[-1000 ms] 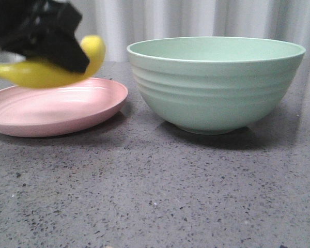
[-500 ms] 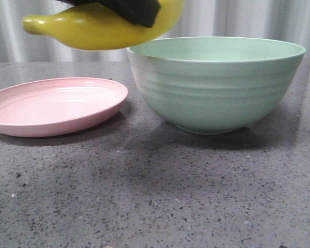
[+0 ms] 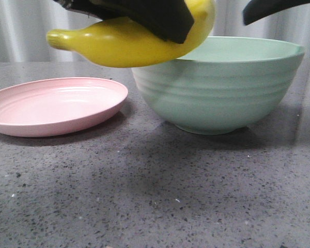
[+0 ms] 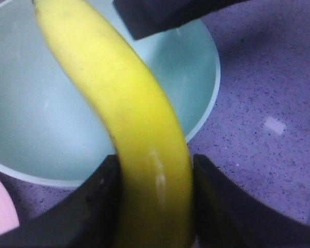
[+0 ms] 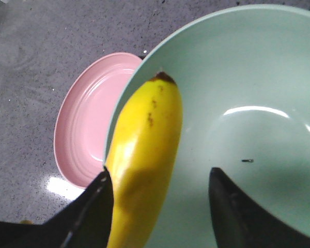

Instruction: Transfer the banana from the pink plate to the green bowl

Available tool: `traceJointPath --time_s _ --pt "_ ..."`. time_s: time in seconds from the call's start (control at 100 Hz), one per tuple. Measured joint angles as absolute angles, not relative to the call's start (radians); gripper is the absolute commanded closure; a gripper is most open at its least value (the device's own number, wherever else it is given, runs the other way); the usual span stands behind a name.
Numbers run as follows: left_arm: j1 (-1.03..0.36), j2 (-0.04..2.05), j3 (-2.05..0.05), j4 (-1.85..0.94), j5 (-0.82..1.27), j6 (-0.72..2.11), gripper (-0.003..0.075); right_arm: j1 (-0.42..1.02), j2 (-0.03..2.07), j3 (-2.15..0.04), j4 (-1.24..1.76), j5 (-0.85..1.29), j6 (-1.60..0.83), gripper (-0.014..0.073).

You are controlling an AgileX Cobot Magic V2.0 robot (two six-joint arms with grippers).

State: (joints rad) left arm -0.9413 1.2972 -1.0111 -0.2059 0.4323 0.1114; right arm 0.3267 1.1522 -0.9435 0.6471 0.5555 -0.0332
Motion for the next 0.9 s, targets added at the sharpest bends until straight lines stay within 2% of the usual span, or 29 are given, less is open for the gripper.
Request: traceJointPath --time_s 0.45,0.51,0.61,0.66,0.76,0.9 --pt "-0.941 1.301 -1.011 -0.208 0.408 0.111 0.0608 0.362 1.277 -1.002 0.702 0.497 -0.033 0.0261" --pt "-0.941 1.301 -1.011 -0.208 0.408 0.111 0.0568 0.362 1.282 -1.004 0.702 0.497 -0.033 0.0313" --pt "-0.941 1.301 -1.011 -0.208 0.408 0.111 0.0437 0.363 1.282 -1.008 0.714 0.5 -0.031 0.044" --pt "-0.941 1.301 -1.011 -0.208 0.408 0.111 0.0399 0.365 1.282 -1.008 0.722 0.5 -0.025 0.0498" --pt "-0.941 1.301 -1.011 -0.208 0.391 0.111 0.0384 0.367 1.284 -1.008 0.721 0.507 -0.029 0.058" --pt "-0.941 1.293 -1.013 -0.208 0.348 0.111 0.0384 0.367 1.284 -1.012 0.721 0.512 -0.029 0.0603"
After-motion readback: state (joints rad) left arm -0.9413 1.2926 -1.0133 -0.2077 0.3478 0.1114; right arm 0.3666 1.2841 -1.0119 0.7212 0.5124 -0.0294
